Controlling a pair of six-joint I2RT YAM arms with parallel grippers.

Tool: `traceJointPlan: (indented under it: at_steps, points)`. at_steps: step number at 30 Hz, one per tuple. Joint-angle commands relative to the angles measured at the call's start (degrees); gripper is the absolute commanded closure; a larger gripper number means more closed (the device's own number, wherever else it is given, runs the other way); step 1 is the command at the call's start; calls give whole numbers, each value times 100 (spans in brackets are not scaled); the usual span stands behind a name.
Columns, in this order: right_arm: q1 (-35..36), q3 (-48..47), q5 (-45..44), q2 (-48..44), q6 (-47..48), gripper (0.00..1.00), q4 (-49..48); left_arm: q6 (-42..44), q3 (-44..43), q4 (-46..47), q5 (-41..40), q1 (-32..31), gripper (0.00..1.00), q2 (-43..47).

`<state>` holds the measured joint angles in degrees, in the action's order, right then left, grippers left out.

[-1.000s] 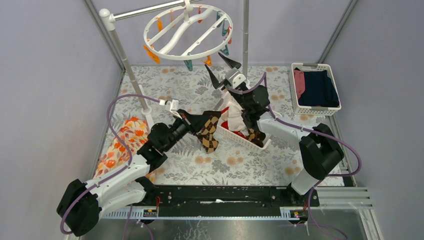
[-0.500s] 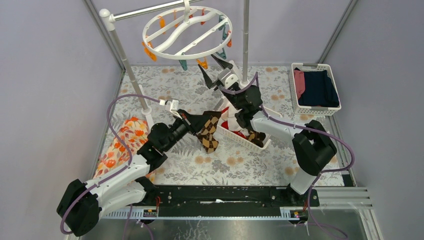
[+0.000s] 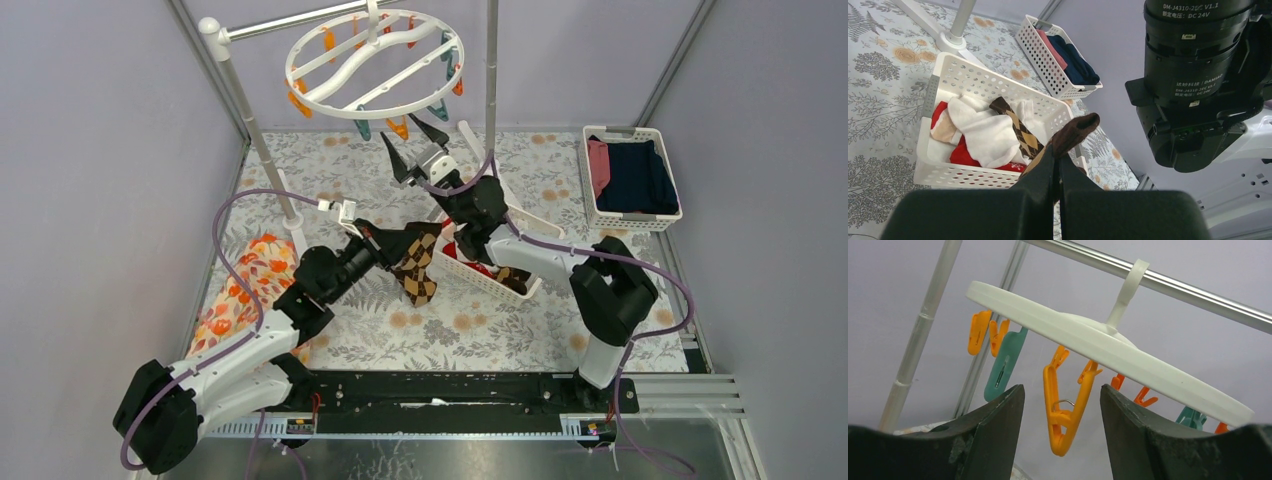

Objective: Clip the socks to the hanger
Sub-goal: Open the clamp at the hanger.

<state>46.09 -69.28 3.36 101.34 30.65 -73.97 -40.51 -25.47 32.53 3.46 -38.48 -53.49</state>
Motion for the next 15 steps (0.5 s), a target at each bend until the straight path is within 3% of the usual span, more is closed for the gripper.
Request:
traceJointPlan:
  at_steps: [1, 15]
  points:
    - [196, -326, -553, 140, 394, 36, -699, -18, 102, 220, 22, 58, 100, 150]
    - [538, -828, -1212, 594, 977, 38, -1158, -36, 155, 188, 27, 83, 100, 239]
